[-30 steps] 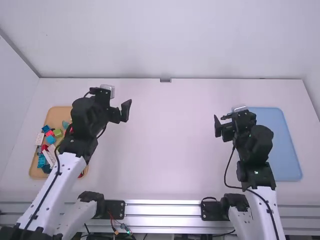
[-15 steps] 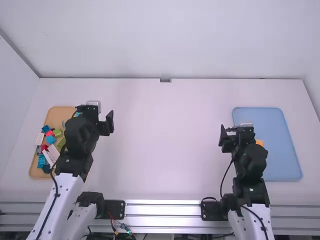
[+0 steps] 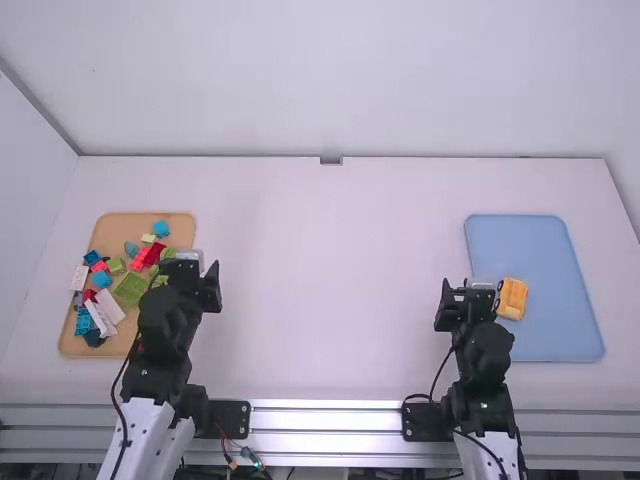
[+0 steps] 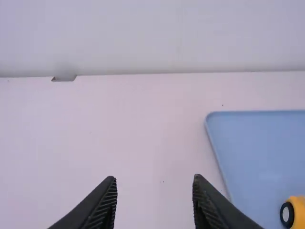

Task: Assemble lego blocks to make yellow taxi

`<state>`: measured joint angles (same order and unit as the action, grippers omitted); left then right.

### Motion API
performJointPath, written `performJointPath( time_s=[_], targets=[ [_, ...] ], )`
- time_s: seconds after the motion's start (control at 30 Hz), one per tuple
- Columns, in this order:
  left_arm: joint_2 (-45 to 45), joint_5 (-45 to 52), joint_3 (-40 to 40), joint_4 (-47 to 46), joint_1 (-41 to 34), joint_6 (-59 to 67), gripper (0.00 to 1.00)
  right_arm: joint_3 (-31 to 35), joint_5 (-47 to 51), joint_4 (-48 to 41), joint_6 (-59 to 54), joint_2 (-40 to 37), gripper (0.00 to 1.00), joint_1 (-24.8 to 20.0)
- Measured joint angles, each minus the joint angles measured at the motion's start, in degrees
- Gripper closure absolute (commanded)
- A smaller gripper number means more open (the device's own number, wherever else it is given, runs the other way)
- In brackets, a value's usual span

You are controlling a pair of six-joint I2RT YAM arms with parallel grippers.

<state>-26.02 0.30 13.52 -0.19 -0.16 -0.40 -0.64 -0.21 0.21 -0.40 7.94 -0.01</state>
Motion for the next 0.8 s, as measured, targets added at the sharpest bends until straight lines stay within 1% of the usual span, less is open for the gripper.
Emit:
performJointPath(
  time_s=[0.2, 0.33, 0.8],
  targets=[
    [8.07, -0.11, -7.98, -0.02, 0.00, 0.00, 0.76, 0.00, 0.13, 0.13, 0.15, -7.13, 0.77, 0.00],
    [12.17, -0.15, -12.20, -0.07, 0.00, 0.00, 0.82, 0.00, 0.07, 0.11, 0.11, -7.48, 0.83, 0.00],
    [23.08, -0.17, -12.96, 0.42, 0.00, 0.02, 1.00, 0.00, 0.13, 0.13, 0.11, -7.48, 0.99, 0.00]
  ],
)
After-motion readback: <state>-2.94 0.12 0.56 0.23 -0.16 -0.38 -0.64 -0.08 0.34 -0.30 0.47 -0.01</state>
